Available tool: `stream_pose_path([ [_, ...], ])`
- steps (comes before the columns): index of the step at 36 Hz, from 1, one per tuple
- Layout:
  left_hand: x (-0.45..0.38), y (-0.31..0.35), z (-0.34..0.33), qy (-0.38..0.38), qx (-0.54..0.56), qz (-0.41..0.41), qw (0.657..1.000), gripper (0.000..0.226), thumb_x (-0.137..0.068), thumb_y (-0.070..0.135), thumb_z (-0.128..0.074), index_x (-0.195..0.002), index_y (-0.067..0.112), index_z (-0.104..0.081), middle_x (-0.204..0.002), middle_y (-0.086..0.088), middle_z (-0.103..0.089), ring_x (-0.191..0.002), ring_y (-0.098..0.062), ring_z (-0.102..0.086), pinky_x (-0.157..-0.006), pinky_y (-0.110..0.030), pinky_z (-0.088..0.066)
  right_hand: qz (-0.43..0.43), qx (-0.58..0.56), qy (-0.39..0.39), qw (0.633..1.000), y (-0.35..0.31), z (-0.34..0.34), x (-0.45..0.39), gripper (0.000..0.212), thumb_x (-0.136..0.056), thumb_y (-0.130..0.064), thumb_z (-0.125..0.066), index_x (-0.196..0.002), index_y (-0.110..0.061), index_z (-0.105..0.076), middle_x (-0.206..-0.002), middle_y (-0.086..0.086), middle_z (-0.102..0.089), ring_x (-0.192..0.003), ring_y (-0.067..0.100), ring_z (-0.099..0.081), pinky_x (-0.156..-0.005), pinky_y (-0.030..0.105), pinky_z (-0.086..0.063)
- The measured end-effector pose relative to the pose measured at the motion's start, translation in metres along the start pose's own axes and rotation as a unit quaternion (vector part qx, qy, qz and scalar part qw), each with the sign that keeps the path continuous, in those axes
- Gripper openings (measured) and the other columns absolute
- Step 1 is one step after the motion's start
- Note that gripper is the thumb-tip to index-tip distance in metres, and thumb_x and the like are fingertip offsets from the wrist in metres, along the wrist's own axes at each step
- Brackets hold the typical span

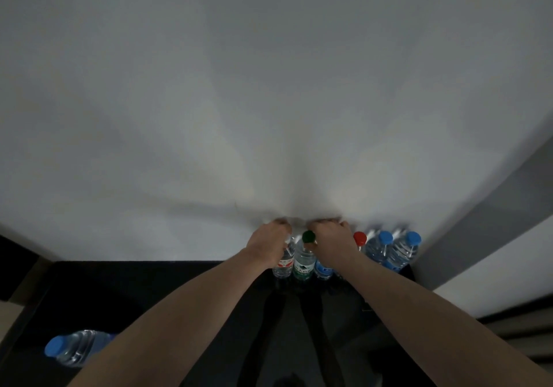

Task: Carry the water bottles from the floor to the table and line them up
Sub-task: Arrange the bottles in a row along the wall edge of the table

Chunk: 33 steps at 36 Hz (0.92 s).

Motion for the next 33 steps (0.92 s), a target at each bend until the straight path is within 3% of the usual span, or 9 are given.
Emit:
stream_pose_path([
  [6,0.006,-0.008,-0.002,0.006,0.043,0.019,0.999,0.035,-0.089,-0.007,-0.058,-0.119,0.009,-0.064,-0.128,-0.008,-0.062,-0.107,-0.028,-0.064,-0.084,-0.030,-0.050,-0.004,-0.024,-0.010,1.000,-0.001,-0.003,0.005,0.037,-0.091,-0.037,-0.064,-0.126,-0.024,-0.060,-0.125,-0.002,-0.065,-0.117,0.023,-0.056,-0.095,0.040,-0.042],
  [13,0.016,-0.004,0.004,0.008,0.062,0.036,0.997,0.055,-0.092,-0.007,-0.054,-0.143,0.012,-0.051,-0.148,-0.009,-0.050,-0.128,-0.029,-0.054,-0.107,-0.034,-0.043,-0.004,-0.054,-0.012,0.998,-0.007,0.003,0.015,0.042,-0.089,-0.030,-0.067,-0.128,-0.019,-0.058,-0.129,0.001,-0.062,-0.123,0.024,-0.050,-0.100,0.040,-0.043],
  [19,0.044,0.001,0.012,-0.002,0.091,0.052,0.995,0.055,-0.092,-0.001,-0.061,-0.143,0.016,-0.052,-0.145,-0.002,-0.051,-0.121,-0.024,-0.058,-0.105,-0.032,-0.047,-0.002,-0.102,0.024,0.995,-0.017,0.018,0.041,0.040,-0.089,-0.027,-0.066,-0.127,-0.021,-0.059,-0.131,0.000,-0.061,-0.125,0.024,-0.052,-0.107,0.038,-0.037],
  [22,0.071,0.008,0.025,0.005,0.093,0.038,0.995,0.051,-0.092,0.002,-0.060,-0.139,0.020,-0.056,-0.143,0.003,-0.050,-0.116,-0.022,-0.061,-0.101,-0.035,-0.050,-0.015,-0.156,0.057,0.986,-0.019,0.035,0.063,0.040,-0.086,-0.021,-0.066,-0.127,-0.020,-0.063,-0.130,0.001,-0.062,-0.122,0.024,-0.054,-0.106,0.035,-0.039],
  [25,0.111,0.006,0.049,0.058,0.120,0.029,0.991,0.045,-0.094,0.003,-0.054,-0.134,0.023,-0.060,-0.142,0.008,-0.052,-0.115,-0.017,-0.061,-0.100,-0.033,-0.051,-0.031,-0.194,0.057,0.979,-0.022,0.042,0.093,0.045,-0.089,-0.021,-0.065,-0.134,-0.020,-0.059,-0.138,0.000,-0.057,-0.128,0.022,-0.049,-0.111,0.035,-0.037],
  [30,0.194,-0.020,0.072,0.111,0.130,0.063,0.983,0.039,-0.099,0.016,-0.054,-0.135,0.031,-0.059,-0.145,0.018,-0.046,-0.113,0.000,-0.057,-0.103,-0.022,-0.046,-0.044,-0.243,0.017,0.969,-0.040,0.037,0.153,0.053,-0.092,-0.027,-0.066,-0.143,-0.028,-0.050,-0.150,-0.007,-0.042,-0.139,0.015,-0.037,-0.118,0.031,-0.029],
  [33,0.252,-0.038,0.066,0.092,0.126,0.101,0.982,0.037,-0.100,0.026,-0.055,-0.135,0.036,-0.056,-0.146,0.023,-0.039,-0.111,-0.003,-0.057,-0.101,-0.019,-0.044,-0.035,-0.255,-0.033,0.966,-0.064,0.024,0.187,0.058,-0.093,-0.034,-0.064,-0.147,-0.032,-0.043,-0.156,-0.010,-0.033,-0.145,0.012,-0.026,-0.120,0.029,-0.024],
])
Point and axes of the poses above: each hand's wrist, its own x-axis away from the middle knuckle, its own z-axis out of the back of the hand, y = z × x, the point moved 10 cm from there along -x, towards the middle knuckle
